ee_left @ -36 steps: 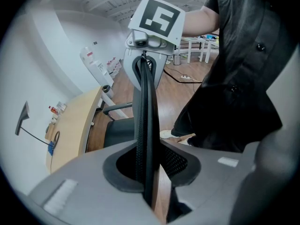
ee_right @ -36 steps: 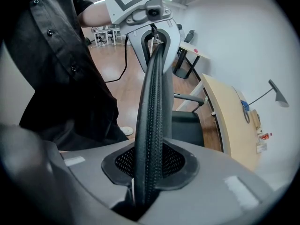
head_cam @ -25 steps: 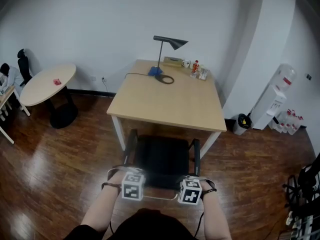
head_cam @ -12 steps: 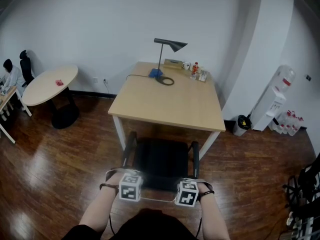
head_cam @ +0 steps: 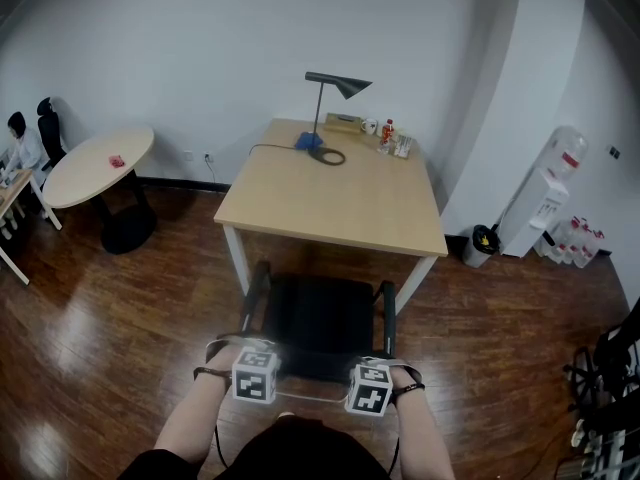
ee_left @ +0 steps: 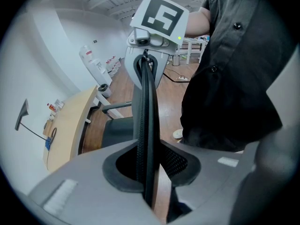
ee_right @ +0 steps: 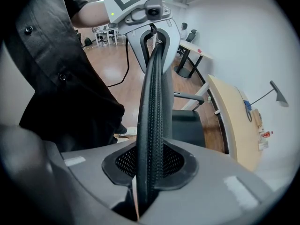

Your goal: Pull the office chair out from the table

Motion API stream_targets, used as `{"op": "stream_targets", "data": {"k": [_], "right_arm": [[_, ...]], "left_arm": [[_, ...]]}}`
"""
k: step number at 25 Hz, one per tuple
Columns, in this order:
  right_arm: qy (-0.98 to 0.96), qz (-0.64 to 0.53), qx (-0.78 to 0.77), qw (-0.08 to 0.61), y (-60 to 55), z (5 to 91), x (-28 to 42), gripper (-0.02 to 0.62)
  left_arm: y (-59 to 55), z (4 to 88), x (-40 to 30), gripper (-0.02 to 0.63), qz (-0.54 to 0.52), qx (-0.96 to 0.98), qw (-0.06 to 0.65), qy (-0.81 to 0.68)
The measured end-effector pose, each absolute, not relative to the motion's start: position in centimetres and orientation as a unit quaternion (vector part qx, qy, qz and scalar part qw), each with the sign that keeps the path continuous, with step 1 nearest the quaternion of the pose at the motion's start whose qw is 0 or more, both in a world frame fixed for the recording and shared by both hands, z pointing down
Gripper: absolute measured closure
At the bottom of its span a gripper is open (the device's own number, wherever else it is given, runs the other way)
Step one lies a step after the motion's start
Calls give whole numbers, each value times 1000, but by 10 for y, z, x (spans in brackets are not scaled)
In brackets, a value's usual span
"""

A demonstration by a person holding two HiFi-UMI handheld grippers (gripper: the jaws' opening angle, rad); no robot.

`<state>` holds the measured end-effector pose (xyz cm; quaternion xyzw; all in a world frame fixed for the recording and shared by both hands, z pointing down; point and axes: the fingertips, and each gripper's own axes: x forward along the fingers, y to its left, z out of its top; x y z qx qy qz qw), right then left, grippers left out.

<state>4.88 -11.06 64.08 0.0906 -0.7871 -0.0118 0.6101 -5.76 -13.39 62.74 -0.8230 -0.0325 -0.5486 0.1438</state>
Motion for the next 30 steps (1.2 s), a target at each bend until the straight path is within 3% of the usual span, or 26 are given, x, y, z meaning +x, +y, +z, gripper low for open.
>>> {"op": "stream_targets", "data": {"k": [30], "right_arm": [[-785, -16, 92, 613, -43, 640, 44, 511]], "left_arm": [[-66, 627, -63, 511, -551, -821, 148, -18]]}}
